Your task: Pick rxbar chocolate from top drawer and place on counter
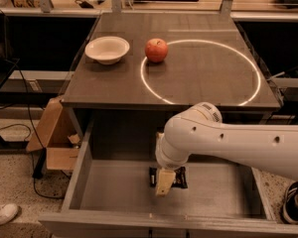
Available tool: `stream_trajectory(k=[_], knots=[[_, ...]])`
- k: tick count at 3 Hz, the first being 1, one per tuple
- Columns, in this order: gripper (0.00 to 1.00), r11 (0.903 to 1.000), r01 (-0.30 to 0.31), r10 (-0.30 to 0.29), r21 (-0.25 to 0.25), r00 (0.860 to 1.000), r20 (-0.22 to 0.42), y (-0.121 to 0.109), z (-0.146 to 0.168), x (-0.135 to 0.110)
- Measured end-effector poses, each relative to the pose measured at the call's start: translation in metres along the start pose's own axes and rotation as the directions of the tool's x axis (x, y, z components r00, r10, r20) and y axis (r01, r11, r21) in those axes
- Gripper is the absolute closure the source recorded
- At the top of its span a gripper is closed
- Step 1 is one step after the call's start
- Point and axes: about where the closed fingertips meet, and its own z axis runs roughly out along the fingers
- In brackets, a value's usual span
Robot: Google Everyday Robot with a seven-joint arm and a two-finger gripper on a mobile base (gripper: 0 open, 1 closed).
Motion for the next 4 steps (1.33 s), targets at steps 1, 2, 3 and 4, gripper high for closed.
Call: stream_trajectory(k=[1, 2, 3, 4], knots=[[0.00, 0.9974, -0.065, 0.063, -0.033, 0.997, -0.037, -0.0066, 0.0207, 0.0397], [0.03, 0.9974, -0.065, 0.063, -0.033, 0.997, -0.037, -0.0066, 0.0207, 0.0397], [0.26, 0.9974, -0.065, 0.063, -0.033, 0.997, -0.037, -0.0066, 0.0207, 0.0397], [0.57, 0.9974, -0.065, 0.063, -0.033, 0.997, -0.037, -0.0066, 0.0207, 0.0397]])
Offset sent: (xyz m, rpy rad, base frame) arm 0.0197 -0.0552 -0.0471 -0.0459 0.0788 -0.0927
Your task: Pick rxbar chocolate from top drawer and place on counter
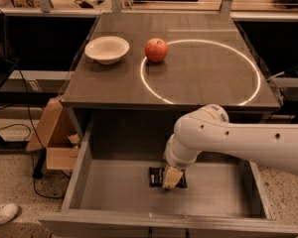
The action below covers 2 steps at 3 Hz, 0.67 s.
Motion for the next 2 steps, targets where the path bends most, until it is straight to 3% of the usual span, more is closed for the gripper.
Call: stream_trajectory(k=[2], knots=[[1.00, 1.0000, 0.000, 0.000, 0.000, 1.000, 0.000, 0.0000, 0.0000, 0.0000]])
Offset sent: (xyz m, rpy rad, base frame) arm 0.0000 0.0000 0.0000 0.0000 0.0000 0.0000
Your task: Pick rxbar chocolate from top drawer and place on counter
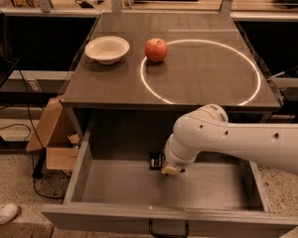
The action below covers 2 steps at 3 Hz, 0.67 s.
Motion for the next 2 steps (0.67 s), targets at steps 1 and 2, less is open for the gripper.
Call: stream_trajectory(k=[1, 2], knots=[[1.00, 1.0000, 0.000, 0.000, 0.000, 1.000, 0.000, 0.0000, 0.0000, 0.0000], [1.00, 0.9998, -0.013, 0.013, -0.014, 1.000, 0.009, 0.0003, -0.0050, 0.0013]])
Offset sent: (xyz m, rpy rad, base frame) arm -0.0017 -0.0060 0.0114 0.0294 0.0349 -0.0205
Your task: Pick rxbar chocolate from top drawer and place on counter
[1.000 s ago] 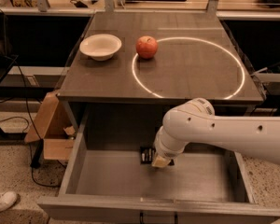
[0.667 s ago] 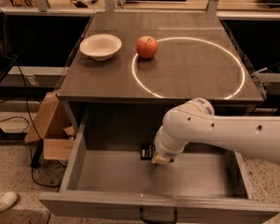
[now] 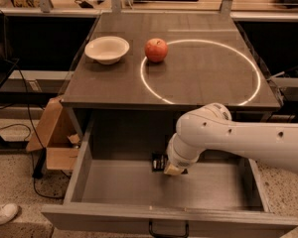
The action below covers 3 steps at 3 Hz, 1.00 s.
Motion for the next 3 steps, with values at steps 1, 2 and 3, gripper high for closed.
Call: stream_trajectory(k=[1, 2, 3], knots=[[1.00, 0.9998, -0.009, 0.009, -0.018, 1.000, 0.009, -0.010, -0.022, 0.001], [1.00, 0.9993, 0.013, -0.013, -0.034, 1.000, -0.007, -0.023, -0.065, 0.004], [1.00, 0.9978, 0.019, -0.022, -0.064, 0.999, -0.036, -0.021, -0.089, 0.014]])
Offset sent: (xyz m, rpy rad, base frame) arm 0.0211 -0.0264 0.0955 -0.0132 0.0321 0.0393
